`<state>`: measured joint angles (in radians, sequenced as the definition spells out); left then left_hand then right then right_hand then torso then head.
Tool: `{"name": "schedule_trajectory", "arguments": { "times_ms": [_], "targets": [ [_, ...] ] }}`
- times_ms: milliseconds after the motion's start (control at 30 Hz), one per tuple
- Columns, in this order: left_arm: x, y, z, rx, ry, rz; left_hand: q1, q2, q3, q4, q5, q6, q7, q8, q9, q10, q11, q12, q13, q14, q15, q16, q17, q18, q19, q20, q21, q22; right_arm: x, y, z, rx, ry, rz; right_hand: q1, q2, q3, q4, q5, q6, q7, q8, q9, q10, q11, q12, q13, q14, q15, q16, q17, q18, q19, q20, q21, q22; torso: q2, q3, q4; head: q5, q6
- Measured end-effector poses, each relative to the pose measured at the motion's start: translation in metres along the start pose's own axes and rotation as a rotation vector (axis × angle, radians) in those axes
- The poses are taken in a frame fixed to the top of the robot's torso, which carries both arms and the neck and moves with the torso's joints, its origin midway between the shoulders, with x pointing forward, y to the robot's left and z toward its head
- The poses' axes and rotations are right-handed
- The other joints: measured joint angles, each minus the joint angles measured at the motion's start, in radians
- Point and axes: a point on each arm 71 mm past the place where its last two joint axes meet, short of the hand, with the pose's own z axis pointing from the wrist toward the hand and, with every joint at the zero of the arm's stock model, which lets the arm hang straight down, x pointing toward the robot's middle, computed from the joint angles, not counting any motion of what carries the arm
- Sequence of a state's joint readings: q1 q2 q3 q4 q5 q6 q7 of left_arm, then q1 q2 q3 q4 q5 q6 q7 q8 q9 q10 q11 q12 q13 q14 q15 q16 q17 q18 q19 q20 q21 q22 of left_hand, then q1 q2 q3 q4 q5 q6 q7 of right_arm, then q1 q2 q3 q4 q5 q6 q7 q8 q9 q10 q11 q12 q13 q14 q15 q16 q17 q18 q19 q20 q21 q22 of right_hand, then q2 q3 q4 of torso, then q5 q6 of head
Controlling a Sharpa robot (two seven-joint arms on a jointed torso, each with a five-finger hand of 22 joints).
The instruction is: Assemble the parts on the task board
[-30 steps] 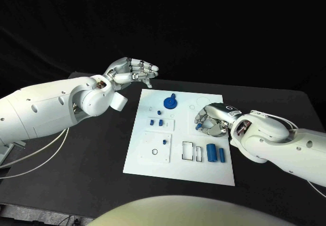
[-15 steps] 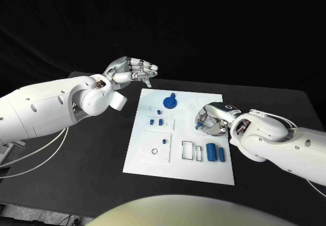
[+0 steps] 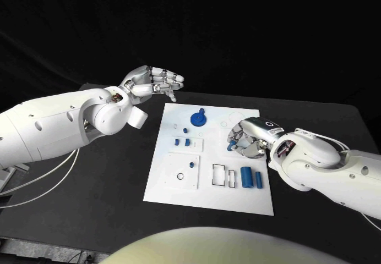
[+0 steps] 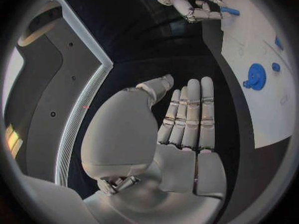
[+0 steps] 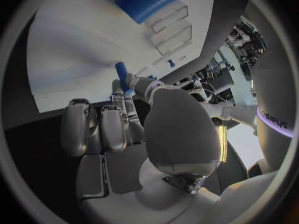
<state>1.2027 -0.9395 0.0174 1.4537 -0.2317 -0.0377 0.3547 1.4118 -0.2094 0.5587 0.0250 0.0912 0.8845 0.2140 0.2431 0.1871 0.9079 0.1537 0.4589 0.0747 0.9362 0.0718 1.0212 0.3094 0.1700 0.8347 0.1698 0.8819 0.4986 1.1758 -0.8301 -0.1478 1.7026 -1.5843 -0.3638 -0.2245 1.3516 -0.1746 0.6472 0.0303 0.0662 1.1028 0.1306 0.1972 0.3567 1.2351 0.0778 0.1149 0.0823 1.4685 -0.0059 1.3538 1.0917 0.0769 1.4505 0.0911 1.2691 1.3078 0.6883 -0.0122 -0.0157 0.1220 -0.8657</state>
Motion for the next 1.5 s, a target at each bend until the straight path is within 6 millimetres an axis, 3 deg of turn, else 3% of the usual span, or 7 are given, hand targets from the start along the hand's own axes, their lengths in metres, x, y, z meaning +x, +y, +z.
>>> {"name": "schedule_trajectory", "arguments": {
  "times_ms": [267, 467, 933, 1133, 1500],
  "targets": [
    [-0.001, 0.000, 0.001, -0.001, -0.003, 0.001, 0.000, 0.000, 0.000, 0.000, 0.000, 0.000, 0.000, 0.000, 0.000, 0.000, 0.000, 0.000, 0.000, 0.000, 0.000, 0.000, 0.000, 0.000, 0.000, 0.000, -0.004, -0.001, -0.022, 0.016, -0.007, -0.043, -0.076, 0.014, -0.003, 0.003, 0.000, 0.000, 0.002, 0.000, 0.000, 0.001, 0.000, 0.001, -0.001, 0.000, 0.002, -0.004, -0.004, 0.000, -0.001, 0.000, 0.000, 0.000, 0.006, 0.000, -0.001, -0.0009, 0.0006, 0.001, 0.004],
    [-0.001, 0.001, 0.001, -0.001, -0.004, 0.001, 0.000, 0.000, 0.000, 0.000, 0.000, 0.000, 0.000, 0.000, 0.000, 0.000, 0.000, 0.000, 0.000, 0.000, 0.000, 0.000, 0.000, 0.000, 0.000, 0.000, -0.004, -0.001, -0.024, 0.046, -0.004, -0.113, -0.097, 0.044, -0.003, 0.002, 0.000, 0.000, 0.002, 0.000, 0.000, 0.004, 0.000, 0.007, -0.007, -0.004, 0.002, -0.004, -0.004, 0.000, -0.002, 0.000, 0.000, 0.000, 0.006, 0.000, 0.000, -0.0006, -0.0001, 0.005, 0.007],
    [0.002, 0.002, 0.005, 0.000, 0.001, -0.003, 0.000, 0.000, 0.000, 0.000, 0.000, 0.000, 0.000, 0.000, 0.000, -0.004, -0.004, 0.000, 0.000, 0.000, 0.000, 0.000, 0.000, 0.000, 0.000, 0.000, -0.004, -0.001, 0.012, 0.113, 0.009, -0.267, -0.050, 0.124, -0.003, 0.002, 0.000, -0.006, 0.006, -0.001, -0.001, 0.004, 0.000, 0.007, -0.007, -0.005, 0.001, -0.004, -0.004, 0.000, -0.008, 0.000, 0.000, 0.000, 0.006, 0.000, 0.000, 0.0000, 0.0013, 0.020, 0.008],
    [0.003, 0.002, 0.006, 0.000, 0.004, -0.005, 0.000, 0.000, 0.000, 0.000, 0.000, 0.000, 0.000, 0.000, 0.000, -0.004, -0.004, 0.000, 0.000, 0.000, 0.000, 0.000, 0.000, 0.000, 0.000, 0.000, -0.004, -0.001, 0.029, 0.123, 0.012, -0.288, -0.022, 0.141, -0.003, 0.002, 0.003, -0.009, 0.006, -0.002, -0.002, 0.005, 0.000, 0.010, -0.010, -0.008, 0.001, -0.004, -0.003, 0.000, -0.010, 0.000, 0.000, 0.000, -0.001, 0.000, 0.000, -0.0008, 0.0007, 0.027, 0.006],
    [0.004, 0.002, 0.007, 0.001, 0.006, -0.007, 0.000, 0.000, 0.000, 0.000, 0.000, 0.000, 0.000, 0.000, 0.000, -0.004, -0.004, 0.000, 0.000, 0.000, 0.000, 0.000, 0.000, 0.000, 0.000, 0.000, -0.004, -0.002, 0.049, 0.121, 0.019, -0.276, 0.030, 0.131, -0.005, -0.001, 0.002, -0.009, 0.010, -0.004, -0.004, 0.010, 0.000, 0.014, -0.014, -0.009, 0.002, -0.004, -0.003, 0.000, -0.012, 0.000, 0.000, 0.000, -0.001, 0.000, 0.000, -0.0006, 0.0006, 0.033, 0.001]
  ]
}}
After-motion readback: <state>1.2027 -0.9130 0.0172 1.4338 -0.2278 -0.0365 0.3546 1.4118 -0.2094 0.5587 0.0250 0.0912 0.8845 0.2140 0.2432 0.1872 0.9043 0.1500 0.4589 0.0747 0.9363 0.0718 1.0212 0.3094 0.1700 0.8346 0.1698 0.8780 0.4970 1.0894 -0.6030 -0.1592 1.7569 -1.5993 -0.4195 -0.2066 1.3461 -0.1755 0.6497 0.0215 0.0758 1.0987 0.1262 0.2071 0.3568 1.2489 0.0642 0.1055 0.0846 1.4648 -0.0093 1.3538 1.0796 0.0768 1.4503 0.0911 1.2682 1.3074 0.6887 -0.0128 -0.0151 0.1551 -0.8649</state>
